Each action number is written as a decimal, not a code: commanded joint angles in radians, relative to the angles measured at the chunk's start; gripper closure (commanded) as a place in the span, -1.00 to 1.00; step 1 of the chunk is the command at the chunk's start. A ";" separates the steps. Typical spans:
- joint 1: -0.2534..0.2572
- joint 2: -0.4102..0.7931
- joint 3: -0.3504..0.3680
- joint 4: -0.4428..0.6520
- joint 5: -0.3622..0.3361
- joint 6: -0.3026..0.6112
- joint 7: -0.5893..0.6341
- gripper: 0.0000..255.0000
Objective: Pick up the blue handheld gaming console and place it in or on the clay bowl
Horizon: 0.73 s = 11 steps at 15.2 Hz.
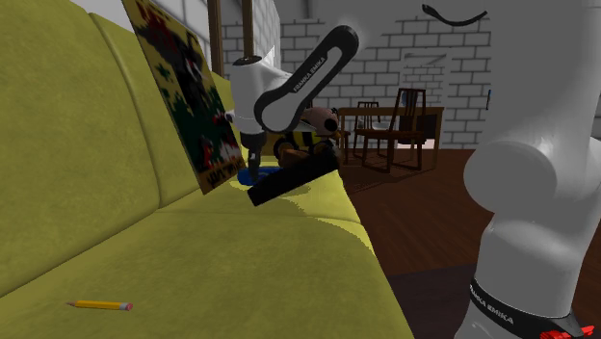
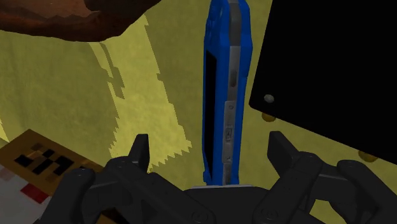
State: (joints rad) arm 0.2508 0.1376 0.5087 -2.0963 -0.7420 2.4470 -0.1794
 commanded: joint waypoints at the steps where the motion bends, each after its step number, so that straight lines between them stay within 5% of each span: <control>1: -0.002 0.007 -0.007 -0.006 -0.004 -0.031 0.003 -1.00; 3: -0.002 0.007 -0.007 -0.006 -0.004 -0.031 0.003 -1.00; 4: 0.002 0.016 -0.005 0.008 -0.005 -0.041 0.005 1.00; 11: 0.002 0.019 -0.005 0.013 -0.005 -0.043 0.002 1.00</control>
State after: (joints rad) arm 0.2537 0.1560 0.5039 -2.0830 -0.7471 2.4043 -0.1770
